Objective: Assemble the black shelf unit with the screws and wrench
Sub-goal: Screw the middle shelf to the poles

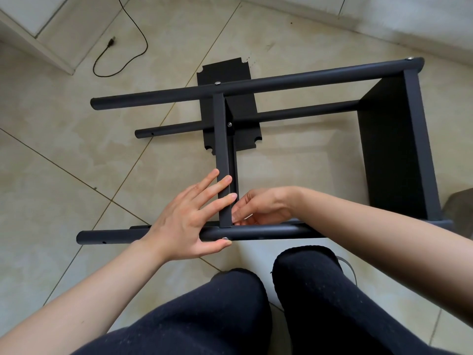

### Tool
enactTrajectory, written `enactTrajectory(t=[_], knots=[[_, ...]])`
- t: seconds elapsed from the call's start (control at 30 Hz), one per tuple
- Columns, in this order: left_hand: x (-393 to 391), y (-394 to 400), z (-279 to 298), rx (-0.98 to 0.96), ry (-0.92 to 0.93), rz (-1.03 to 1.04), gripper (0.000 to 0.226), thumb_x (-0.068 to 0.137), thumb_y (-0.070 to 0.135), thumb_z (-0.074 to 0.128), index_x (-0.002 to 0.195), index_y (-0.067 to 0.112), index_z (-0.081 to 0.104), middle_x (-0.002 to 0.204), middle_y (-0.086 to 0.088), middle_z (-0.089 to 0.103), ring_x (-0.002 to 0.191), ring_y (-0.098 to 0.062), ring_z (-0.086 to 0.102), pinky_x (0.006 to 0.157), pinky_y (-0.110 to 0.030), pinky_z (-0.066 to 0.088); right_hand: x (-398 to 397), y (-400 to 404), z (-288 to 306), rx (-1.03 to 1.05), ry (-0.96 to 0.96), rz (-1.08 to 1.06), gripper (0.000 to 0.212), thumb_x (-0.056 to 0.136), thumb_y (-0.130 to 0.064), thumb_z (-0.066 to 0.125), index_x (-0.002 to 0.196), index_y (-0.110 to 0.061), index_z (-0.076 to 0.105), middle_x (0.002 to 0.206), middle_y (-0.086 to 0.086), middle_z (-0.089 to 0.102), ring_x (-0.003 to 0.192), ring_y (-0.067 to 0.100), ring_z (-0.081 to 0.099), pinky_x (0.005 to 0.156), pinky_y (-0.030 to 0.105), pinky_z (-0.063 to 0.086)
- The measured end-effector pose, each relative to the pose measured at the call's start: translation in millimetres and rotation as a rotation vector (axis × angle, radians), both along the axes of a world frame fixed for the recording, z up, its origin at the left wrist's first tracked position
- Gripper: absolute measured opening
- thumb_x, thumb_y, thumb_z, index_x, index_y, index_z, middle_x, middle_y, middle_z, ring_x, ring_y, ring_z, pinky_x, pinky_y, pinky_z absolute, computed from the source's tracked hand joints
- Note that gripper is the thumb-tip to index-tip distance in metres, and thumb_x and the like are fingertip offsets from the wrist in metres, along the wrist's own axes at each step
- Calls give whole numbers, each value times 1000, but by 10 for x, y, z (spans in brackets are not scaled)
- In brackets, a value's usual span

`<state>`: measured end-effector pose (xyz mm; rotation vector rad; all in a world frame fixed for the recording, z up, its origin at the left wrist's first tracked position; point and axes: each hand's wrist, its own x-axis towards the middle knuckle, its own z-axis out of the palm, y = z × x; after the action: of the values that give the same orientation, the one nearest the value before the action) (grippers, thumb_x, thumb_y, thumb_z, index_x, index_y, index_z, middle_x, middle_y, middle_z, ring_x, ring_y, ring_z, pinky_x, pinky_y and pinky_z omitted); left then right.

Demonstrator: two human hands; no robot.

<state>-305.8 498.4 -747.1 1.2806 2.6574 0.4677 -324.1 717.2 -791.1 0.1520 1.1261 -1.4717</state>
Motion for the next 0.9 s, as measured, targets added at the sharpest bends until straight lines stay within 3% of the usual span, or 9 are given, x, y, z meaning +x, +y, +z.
enactTrajectory(t=[0.17,0.33,0.5,0.67,0.8,0.9], knots=[[-5,0,-4,3,3,-2,78,83,62,64,145,17,52,163,-5,30,154,-28,19,108,-41,39,4,-16,17,54,-14,-2,27,96,0,53,71,-6,59,58,2,58,56,11,54,63,22,48],[-10,0,-16,1,-1,-7,79,83,61,67,146,17,51,164,-6,30,154,-29,19,107,-42,40,-31,-56,59,122,-70,1,27,96,1,52,71,-6,59,58,2,58,55,10,54,58,19,47],[-13,-2,-14,8,-4,-10,78,84,62,65,146,17,51,164,-5,29,155,-28,18,109,-42,40,-23,-39,68,52,-10,-1,27,97,3,52,73,-7,60,70,5,58,66,13,52,72,23,47],[-16,0,-10,5,-17,-6,77,84,63,64,145,17,52,164,-5,29,155,-27,17,109,-43,40,2,-36,60,60,-22,16,25,99,0,49,76,-6,59,72,6,53,66,14,49,71,25,43],[-26,1,-19,10,-18,-3,79,82,63,66,144,18,52,163,-5,30,155,-27,18,109,-42,40,-36,-101,93,134,-40,38,23,99,-1,48,78,-6,57,59,2,51,53,10,49,59,21,42],[-27,5,-30,15,-16,1,79,80,62,68,144,18,52,163,-4,30,154,-27,19,108,-44,42,-70,-149,124,183,-57,62,22,99,-2,47,80,-7,57,61,2,48,53,10,44,58,21,37]])
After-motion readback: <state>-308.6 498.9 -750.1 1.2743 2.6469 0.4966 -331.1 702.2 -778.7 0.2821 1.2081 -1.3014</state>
